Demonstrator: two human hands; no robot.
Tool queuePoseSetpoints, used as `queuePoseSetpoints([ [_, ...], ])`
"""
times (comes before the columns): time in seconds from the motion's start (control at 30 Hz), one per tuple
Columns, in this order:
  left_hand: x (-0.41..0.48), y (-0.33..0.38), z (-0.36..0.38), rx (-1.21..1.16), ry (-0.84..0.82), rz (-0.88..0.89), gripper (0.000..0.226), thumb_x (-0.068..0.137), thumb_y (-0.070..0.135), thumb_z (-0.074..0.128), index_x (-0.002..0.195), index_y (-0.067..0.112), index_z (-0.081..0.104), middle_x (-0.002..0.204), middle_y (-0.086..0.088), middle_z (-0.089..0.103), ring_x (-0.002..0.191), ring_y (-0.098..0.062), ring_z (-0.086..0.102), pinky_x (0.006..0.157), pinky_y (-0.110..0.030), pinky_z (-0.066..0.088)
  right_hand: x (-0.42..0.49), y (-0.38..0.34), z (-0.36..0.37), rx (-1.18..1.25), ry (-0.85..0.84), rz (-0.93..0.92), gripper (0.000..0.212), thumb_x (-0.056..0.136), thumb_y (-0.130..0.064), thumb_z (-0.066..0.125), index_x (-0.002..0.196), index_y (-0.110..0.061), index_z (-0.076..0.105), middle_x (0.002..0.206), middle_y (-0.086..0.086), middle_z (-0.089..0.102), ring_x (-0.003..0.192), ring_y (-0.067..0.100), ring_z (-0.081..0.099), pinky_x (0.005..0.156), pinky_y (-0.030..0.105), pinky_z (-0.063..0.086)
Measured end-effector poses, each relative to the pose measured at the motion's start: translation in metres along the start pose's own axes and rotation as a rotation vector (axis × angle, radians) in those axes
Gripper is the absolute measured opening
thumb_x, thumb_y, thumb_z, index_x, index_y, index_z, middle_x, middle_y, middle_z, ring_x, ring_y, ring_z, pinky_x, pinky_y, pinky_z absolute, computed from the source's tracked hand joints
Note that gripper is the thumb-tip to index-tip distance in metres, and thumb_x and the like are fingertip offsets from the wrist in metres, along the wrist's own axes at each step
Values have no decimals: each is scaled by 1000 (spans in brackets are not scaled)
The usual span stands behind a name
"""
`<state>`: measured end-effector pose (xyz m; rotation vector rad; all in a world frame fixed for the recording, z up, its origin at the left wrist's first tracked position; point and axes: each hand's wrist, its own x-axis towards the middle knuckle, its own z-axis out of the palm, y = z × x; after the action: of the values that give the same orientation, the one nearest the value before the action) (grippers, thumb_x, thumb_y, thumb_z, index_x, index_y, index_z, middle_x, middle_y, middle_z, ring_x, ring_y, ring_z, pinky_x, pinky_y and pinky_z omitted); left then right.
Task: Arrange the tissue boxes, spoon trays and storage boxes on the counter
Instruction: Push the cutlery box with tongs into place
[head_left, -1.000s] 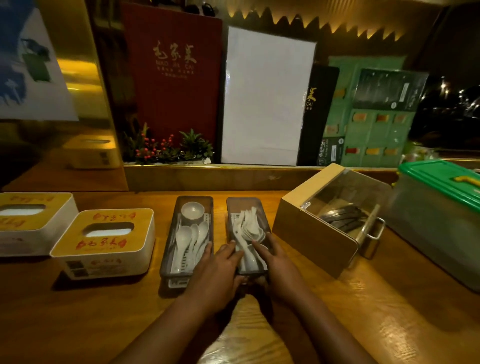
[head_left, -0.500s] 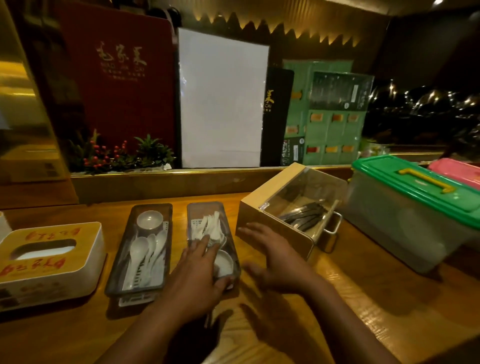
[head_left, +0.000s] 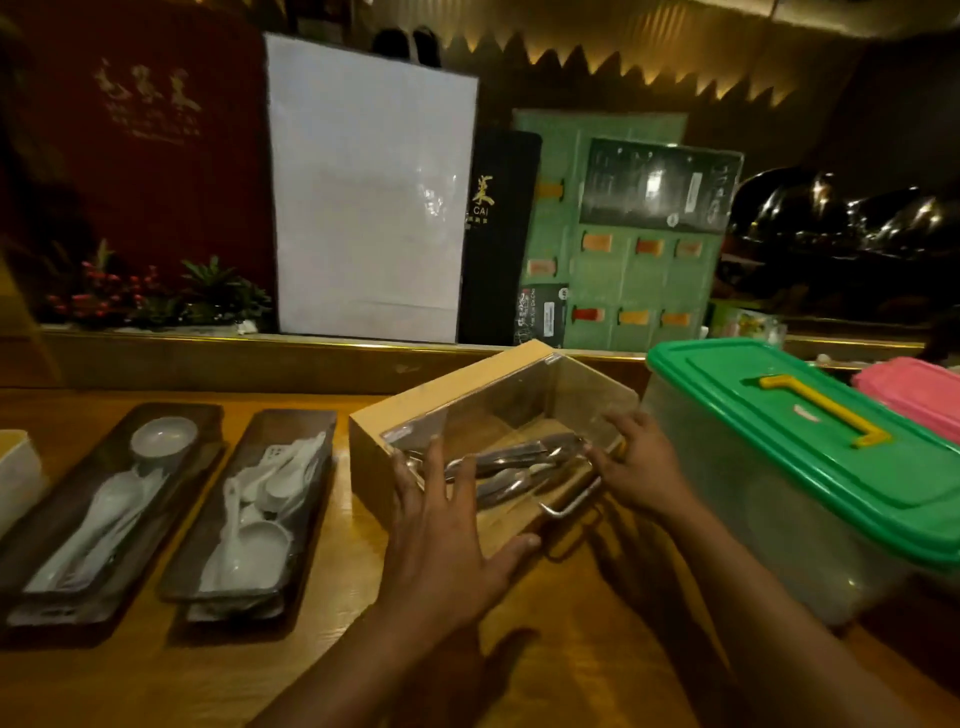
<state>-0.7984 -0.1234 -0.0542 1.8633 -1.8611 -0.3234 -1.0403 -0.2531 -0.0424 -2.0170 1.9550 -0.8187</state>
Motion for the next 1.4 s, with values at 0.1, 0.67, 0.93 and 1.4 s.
queuePoseSetpoints([
  [0.1, 8, 5, 10, 169, 48, -49, 99, 77, 88, 26, 158, 36, 3, 167, -6, -15, 148, -38, -25, 121, -56, -4, 22, 18, -4, -23, -82, -72, 66, 88, -50, 67, 144, -21, 47, 158, 12, 29, 142, 35, 32, 111, 47, 35],
  [0.67, 27, -39, -7, 45, 74, -91, 84, 84, 60, 65, 153, 46, 21, 166, 15, -3, 153, -27, -12, 114, -59, 32, 40, 29, -6, -93, -246, -112, 108, 54, -96, 52, 149, -48, 30, 166, 9, -3, 151, 37, 0, 117, 61, 15],
  [0.93, 35, -65, -21, -40, 56, -68, 85, 84, 43, 74, 154, 39, 28, 167, 13, 4, 153, -22, 9, 118, -47, 30, 10, 19, -5, -69, -148, -88, 98, 58, -90, 60, 144, -47, 41, 161, 7, 13, 147, 34, 13, 115, 58, 28],
  [1.4, 43, -96, -50, -129, -1, -7, 83, 83, 24, 79, 153, 31, 35, 166, 10, 12, 151, -22, 21, 115, -36, 27, -51, -7, -7, -195, -66, 4, 76, 76, -75, 62, 145, -54, 36, 157, 13, 19, 143, 34, 16, 114, 51, 31],
])
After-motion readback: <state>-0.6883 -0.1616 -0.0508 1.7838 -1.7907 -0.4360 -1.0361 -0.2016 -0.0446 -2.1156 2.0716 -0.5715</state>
